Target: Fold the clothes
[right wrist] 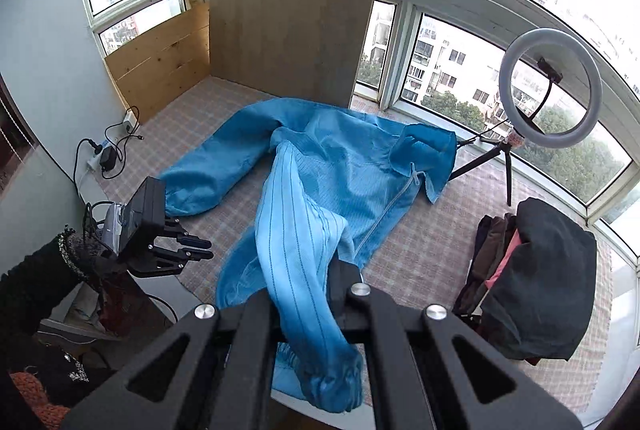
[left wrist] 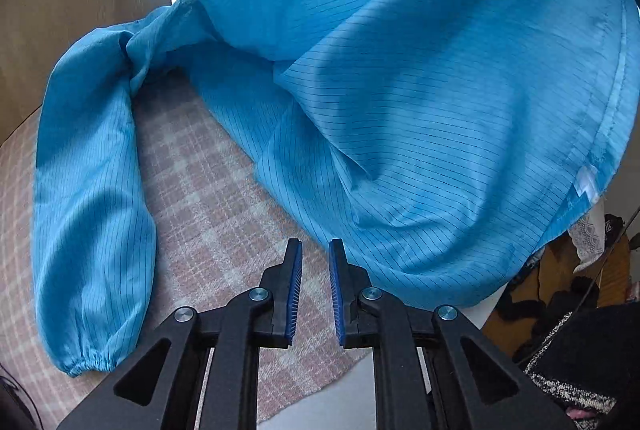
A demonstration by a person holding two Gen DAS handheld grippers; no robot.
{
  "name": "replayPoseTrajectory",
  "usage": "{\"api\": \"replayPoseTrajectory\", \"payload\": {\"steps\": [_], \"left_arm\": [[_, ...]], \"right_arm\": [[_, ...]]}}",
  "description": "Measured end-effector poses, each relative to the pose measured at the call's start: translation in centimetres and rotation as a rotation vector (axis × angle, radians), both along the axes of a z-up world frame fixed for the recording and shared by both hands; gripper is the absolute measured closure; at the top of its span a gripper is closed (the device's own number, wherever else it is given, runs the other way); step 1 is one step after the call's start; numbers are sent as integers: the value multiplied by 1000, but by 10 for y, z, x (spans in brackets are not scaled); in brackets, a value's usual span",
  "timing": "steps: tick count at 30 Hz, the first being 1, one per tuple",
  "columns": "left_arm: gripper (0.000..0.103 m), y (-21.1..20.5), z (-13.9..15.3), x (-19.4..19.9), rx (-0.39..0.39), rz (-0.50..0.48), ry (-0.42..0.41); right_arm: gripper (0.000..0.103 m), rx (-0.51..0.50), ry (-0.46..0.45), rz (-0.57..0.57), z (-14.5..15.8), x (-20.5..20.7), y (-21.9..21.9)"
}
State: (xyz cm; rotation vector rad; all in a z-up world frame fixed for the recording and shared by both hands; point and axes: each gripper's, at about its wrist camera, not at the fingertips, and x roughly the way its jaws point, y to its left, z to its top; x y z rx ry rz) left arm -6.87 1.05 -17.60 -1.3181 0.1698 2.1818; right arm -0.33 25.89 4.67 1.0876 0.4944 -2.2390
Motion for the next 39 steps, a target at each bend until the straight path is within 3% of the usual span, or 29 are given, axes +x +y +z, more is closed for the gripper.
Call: {"api": "replayPoseTrajectory", "payload": {"steps": [4,6,7,11,12,15,18,20,24,28,32,35,38,39], "left_arm": [[90,52,8,-22,79,-38,62],[90,83,-6,-20,203,-100,-35],[90,103,-16,-11,228,-153,-86],[90,129,-30,51,113,-339,-83],[85,115,-29,60,96,-335,-83],[85,57,-27,71,-9,-230,-44],[82,8,-36,64,-16,-91,-100],[81,-1,-45,61,10,-35,-142],[60,18,-58,54,119,-10,-230],[59,61,-60,37,114,-29,-208],[73,106,-60,-3,74,-52,-192],[73,129,-44,-31,28,-76,-134],[67,130,-26,-39,0,-98,-99],[59,122,-23,-35,-5,-95,-95]], "right_arm": [[101,-25,60,-1,50,12,-7],[101,-55,43,-7,51,10,-7],[101,-72,32,-11,49,9,-7],[101,-91,-46,-13,10,0,-11],[101,-91,-63,-7,-1,-1,-13],[101,-91,-95,7,-26,-7,-16],[101,-83,-90,-23,-32,-20,-8],[101,-81,-71,-48,-22,-30,1],[101,-50,2,-97,9,-45,16],[101,-19,55,-155,30,-55,33],[101,20,85,-198,33,-60,49],[101,46,104,-233,30,-67,61],[101,39,92,-267,23,-81,73],[101,33,85,-272,20,-85,77]]}}
